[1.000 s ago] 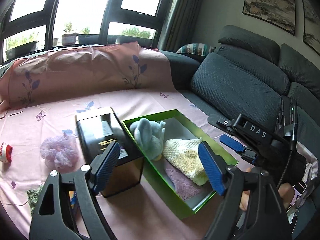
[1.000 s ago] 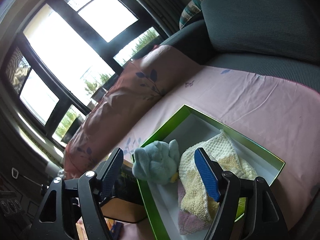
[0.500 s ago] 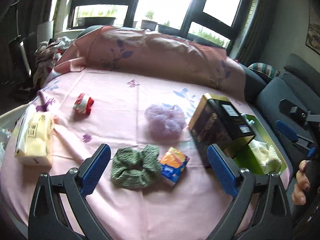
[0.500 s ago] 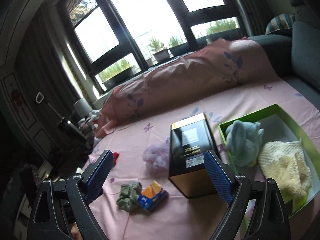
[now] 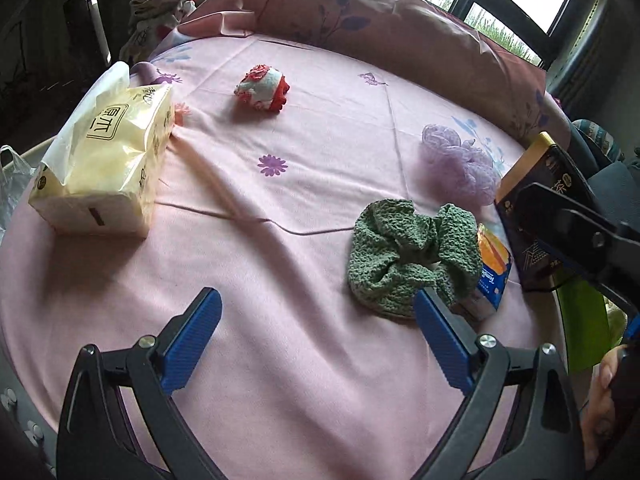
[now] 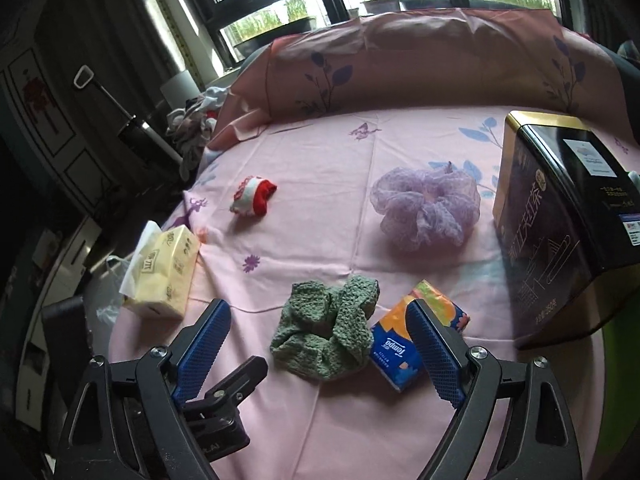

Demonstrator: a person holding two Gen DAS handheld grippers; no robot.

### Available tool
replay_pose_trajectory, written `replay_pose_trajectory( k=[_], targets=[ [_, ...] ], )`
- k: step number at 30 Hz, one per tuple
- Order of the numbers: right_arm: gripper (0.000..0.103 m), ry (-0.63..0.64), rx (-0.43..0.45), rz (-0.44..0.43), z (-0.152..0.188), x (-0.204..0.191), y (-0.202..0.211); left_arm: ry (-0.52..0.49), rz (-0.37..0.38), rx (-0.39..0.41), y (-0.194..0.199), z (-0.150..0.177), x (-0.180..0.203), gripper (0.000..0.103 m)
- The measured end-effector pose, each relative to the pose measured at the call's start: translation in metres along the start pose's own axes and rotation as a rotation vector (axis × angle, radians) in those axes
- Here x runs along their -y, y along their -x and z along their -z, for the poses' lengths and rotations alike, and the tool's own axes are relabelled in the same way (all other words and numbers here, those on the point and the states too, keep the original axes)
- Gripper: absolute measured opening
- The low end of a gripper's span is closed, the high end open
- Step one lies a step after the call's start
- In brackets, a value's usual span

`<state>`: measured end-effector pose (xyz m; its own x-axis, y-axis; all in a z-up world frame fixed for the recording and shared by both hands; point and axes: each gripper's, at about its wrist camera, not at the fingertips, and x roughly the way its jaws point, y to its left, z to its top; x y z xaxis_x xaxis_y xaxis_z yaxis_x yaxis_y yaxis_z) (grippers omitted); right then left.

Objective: Organize soft objects
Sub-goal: 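Grasp the green knitted cloth with the right gripper, then hold the green knitted cloth in the right gripper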

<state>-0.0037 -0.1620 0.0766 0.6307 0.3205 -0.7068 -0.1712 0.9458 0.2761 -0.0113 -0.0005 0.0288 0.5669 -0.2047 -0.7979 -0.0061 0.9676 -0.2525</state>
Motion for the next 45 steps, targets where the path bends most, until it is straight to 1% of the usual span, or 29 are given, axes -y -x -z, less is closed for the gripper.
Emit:
replay_pose_trajectory(
  k=[1, 2, 3, 4, 6, 7, 9, 10, 11, 12, 14, 16, 18, 20, 21, 22, 23, 24, 25, 26, 28, 45],
  targets=[
    [0.076, 0.012, -0.010, 0.026, 0.001, -0.001, -0.008, -0.002, -0.001, -0.012, -0.003, 0.001, 0.000, 0.094],
    [0.071, 0.024, -0.024, 0.049, 0.002, -0.002, -0.017, -0.006, 0.003, -0.025, -0.006, 0.001, 0.001, 0.093],
    [0.059, 0.033, -0.038, 0.071, 0.004, -0.003, -0.026, -0.011, 0.012, -0.040, -0.009, 0.002, 0.002, 0.092],
    [0.049, 0.038, -0.052, 0.091, 0.005, -0.002, -0.034, -0.014, 0.015, -0.052, -0.012, 0.003, 0.002, 0.091],
    [0.047, 0.045, -0.078, 0.128, 0.009, 0.002, -0.049, -0.025, -0.001, -0.058, -0.017, 0.003, 0.004, 0.090],
    [0.044, 0.053, -0.077, 0.139, 0.010, 0.003, -0.053, -0.035, -0.011, -0.052, -0.018, 0.003, 0.006, 0.089],
    [0.044, 0.105, -0.047, 0.153, 0.012, -0.002, -0.055, -0.049, -0.026, -0.047, -0.020, 0.003, 0.007, 0.085],
    [0.044, 0.128, -0.046, 0.160, 0.013, -0.006, -0.055, -0.054, -0.034, -0.044, -0.021, 0.004, 0.008, 0.082],
    [0.044, 0.144, -0.049, 0.151, 0.013, -0.009, -0.057, -0.060, -0.042, -0.041, -0.021, 0.004, 0.008, 0.078],
    [0.044, 0.151, -0.055, 0.129, 0.014, -0.010, -0.059, -0.068, -0.049, -0.037, -0.022, 0.004, 0.008, 0.077],
    [0.044, 0.145, -0.080, 0.101, 0.016, -0.008, -0.068, -0.076, -0.057, -0.034, -0.023, 0.004, 0.009, 0.070],
    [0.044, 0.141, -0.072, 0.105, 0.017, -0.006, -0.076, -0.089, -0.076, -0.032, -0.024, 0.004, 0.009, 0.067],
    [0.044, 0.158, -0.069, 0.130, 0.017, -0.007, -0.081, -0.113, -0.093, -0.030, -0.026, 0.005, 0.012, 0.066],
    [0.049, 0.182, -0.061, 0.144, 0.020, -0.009, -0.084, -0.145, -0.114, -0.027, -0.028, 0.006, 0.016, 0.067],
    [0.055, 0.190, -0.062, 0.148, 0.020, -0.011, -0.085, -0.152, -0.120, -0.026, -0.029, 0.007, 0.017, 0.067],
    [0.065, 0.195, -0.064, 0.152, 0.020, -0.012, -0.086, -0.156, -0.123, -0.025, -0.029, 0.007, 0.017, 0.067],
    [0.072, 0.199, -0.069, 0.162, 0.020, -0.012, -0.087, -0.163, -0.129, -0.025, -0.030, 0.008, 0.018, 0.067],
    [0.088, 0.200, -0.077, 0.178, 0.021, -0.012, -0.089, -0.171, -0.138, -0.024, -0.030, 0.008, 0.019, 0.068],
    [0.103, 0.193, -0.088, 0.195, 0.021, -0.010, -0.092, -0.171, -0.141, -0.024, -0.031, 0.008, 0.019, 0.068],
    [0.103, 0.173, -0.101, 0.215, 0.020, -0.006, -0.094, -0.166, -0.138, -0.025, -0.031, 0.008, 0.018, 0.068],
    [0.103, 0.161, -0.099, 0.226, 0.020, -0.003, -0.093, -0.160, -0.132, -0.026, -0.031, 0.007, 0.017, 0.068],
    [0.103, 0.168, -0.110, 0.237, 0.020, -0.005, -0.095, -0.163, -0.131, -0.027, -0.032, 0.007, 0.018, 0.069]
  ],
)
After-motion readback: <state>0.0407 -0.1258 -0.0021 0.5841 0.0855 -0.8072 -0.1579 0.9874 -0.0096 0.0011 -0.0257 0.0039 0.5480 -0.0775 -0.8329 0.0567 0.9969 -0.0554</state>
